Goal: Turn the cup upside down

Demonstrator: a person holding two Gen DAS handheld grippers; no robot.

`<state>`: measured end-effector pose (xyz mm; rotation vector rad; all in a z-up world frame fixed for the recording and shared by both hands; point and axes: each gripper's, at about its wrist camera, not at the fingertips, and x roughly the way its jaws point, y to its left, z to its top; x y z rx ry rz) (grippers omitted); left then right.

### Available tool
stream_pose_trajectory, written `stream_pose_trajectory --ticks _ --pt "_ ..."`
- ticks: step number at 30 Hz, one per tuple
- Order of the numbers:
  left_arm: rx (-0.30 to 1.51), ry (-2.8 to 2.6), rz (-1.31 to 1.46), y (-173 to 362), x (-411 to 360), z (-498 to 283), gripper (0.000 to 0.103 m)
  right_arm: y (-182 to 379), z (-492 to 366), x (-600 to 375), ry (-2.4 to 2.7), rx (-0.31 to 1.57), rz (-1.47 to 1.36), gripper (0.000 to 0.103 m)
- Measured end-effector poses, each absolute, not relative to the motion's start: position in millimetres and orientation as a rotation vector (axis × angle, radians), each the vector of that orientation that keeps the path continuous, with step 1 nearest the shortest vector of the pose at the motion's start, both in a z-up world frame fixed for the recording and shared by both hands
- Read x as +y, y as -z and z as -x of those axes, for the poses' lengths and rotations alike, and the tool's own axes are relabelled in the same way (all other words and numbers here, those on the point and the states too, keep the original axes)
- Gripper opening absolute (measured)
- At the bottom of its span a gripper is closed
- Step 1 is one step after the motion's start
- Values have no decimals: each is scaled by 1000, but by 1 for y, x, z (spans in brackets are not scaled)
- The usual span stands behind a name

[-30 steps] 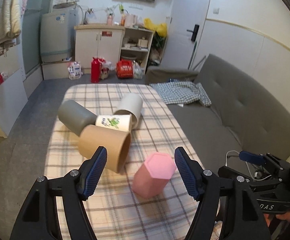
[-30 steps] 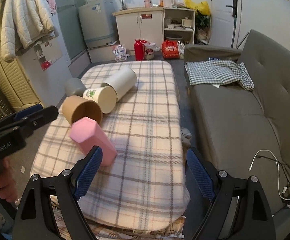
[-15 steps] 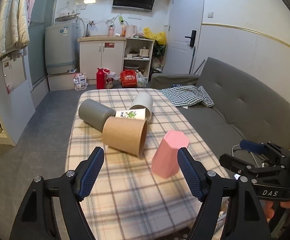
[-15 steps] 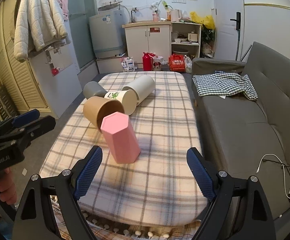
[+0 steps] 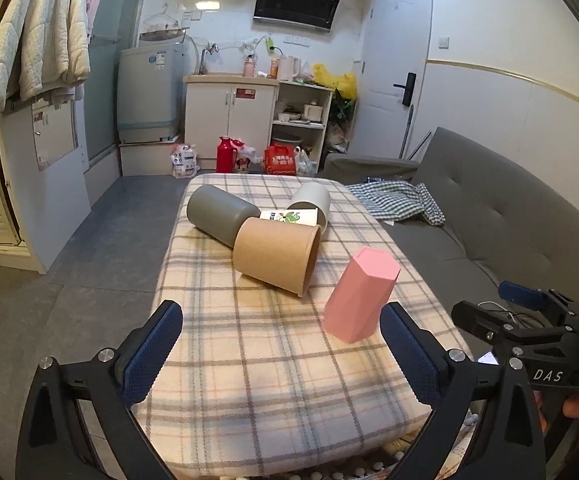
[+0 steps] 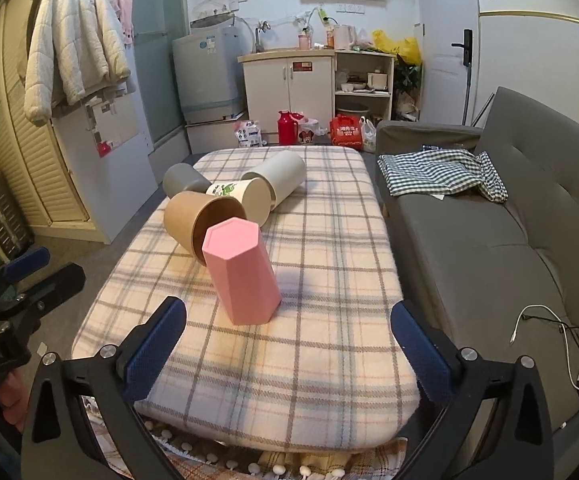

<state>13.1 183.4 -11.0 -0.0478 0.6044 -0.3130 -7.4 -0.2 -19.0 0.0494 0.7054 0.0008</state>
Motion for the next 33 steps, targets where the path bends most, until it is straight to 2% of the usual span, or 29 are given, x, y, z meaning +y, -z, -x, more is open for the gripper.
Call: stream_pose_trajectory --ticks 33 --pt "643 282 39 19 187 -15 103 26 10 5 -9 731 -38 103"
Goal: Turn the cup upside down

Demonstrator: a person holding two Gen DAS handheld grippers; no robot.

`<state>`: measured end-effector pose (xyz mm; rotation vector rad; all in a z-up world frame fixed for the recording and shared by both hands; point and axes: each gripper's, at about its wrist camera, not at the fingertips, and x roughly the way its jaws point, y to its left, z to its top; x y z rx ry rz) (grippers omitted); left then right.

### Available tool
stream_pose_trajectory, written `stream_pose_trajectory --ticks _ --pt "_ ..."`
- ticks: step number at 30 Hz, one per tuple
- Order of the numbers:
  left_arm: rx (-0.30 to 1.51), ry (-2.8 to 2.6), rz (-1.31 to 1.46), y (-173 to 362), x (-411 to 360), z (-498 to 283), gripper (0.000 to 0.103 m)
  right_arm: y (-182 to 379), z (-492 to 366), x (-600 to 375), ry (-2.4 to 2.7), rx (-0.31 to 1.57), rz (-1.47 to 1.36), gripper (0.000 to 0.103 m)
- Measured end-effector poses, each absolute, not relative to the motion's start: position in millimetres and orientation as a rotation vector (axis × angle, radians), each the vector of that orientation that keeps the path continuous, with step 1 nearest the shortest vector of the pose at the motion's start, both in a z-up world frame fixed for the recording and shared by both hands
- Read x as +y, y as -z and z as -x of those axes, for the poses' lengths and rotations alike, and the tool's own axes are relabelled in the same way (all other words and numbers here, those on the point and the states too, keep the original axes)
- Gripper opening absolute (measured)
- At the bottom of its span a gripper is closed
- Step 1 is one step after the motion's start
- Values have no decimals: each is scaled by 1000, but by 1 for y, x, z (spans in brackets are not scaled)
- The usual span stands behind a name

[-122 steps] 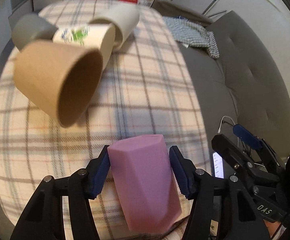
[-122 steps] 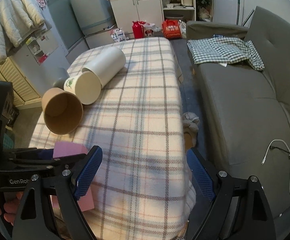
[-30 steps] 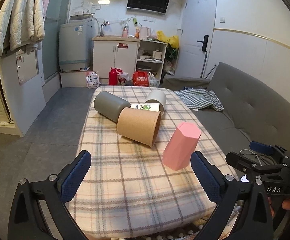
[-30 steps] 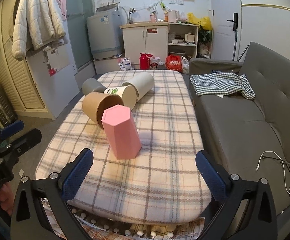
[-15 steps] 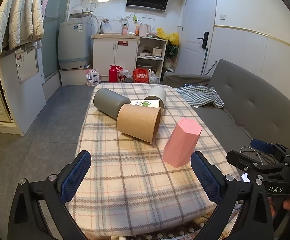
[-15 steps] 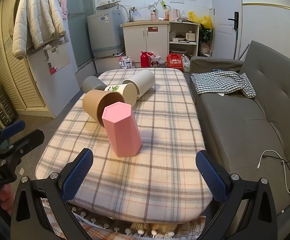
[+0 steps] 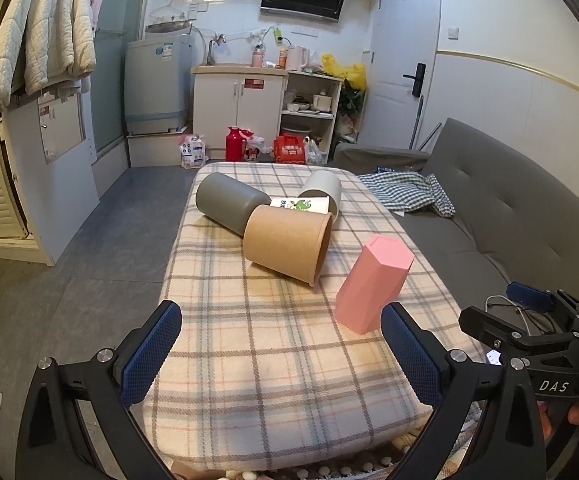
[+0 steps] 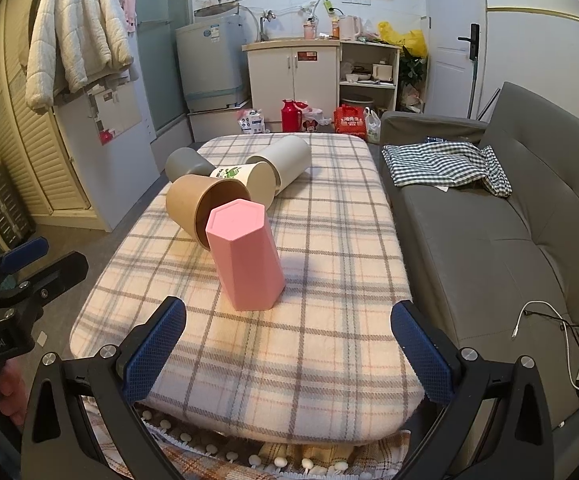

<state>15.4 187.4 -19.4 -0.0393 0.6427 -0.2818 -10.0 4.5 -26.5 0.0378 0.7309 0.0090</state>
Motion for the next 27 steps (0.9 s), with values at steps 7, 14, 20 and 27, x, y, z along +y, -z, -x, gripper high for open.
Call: stream_pose_trajectory --ticks 7,14,20,27 --pt "645 284 34 19 186 -15 103 26 10 5 -9 730 -38 103" --pt "645 285 33 20 186 -15 103 27 10 5 -8 732 -39 103" --pt "646 284 32 20 186 -15 103 27 10 5 -9 731 -38 103" --pt "646 280 31 20 186 -15 103 27 10 5 -8 733 -38 103"
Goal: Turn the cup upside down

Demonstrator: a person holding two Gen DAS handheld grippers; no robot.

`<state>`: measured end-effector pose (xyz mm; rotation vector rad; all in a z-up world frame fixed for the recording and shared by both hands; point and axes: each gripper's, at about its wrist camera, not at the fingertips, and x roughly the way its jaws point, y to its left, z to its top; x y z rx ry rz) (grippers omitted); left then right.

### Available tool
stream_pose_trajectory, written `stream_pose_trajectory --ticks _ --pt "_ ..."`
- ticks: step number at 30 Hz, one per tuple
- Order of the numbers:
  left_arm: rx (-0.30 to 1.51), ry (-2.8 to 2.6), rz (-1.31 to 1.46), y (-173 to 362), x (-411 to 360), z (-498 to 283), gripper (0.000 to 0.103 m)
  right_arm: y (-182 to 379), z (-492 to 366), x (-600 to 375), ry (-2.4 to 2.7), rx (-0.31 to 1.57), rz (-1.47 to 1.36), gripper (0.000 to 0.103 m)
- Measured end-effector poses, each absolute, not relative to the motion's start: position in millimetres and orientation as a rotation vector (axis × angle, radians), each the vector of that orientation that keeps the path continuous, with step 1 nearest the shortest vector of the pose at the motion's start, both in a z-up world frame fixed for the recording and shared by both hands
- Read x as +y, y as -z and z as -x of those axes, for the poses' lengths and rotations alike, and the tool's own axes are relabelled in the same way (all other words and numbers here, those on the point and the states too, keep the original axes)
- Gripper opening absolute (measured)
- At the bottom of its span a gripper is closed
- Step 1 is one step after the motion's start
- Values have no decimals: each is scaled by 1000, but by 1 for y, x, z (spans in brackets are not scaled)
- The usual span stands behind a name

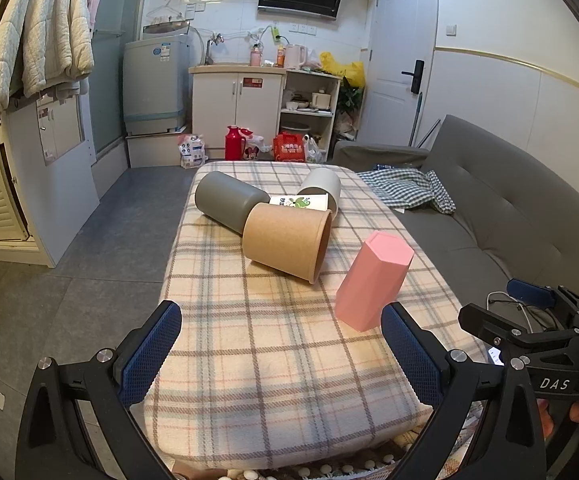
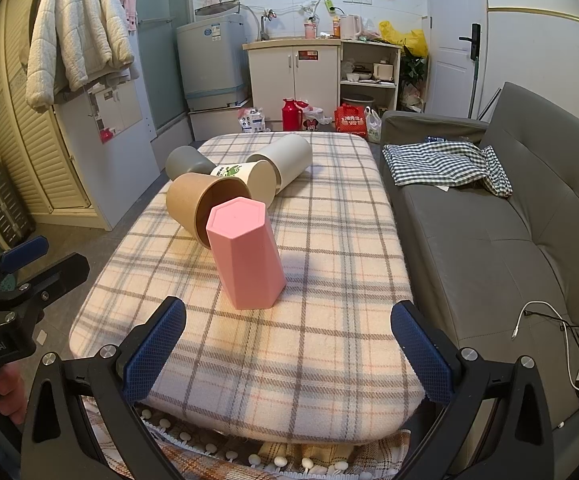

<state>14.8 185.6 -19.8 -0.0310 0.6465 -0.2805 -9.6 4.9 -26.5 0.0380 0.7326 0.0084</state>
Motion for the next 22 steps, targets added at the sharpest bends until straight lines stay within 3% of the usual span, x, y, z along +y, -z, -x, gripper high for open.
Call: stream_pose_trajectory --ticks 22 --pt "653 289 12 21 185 -14 103 33 6 5 -14 748 -33 103"
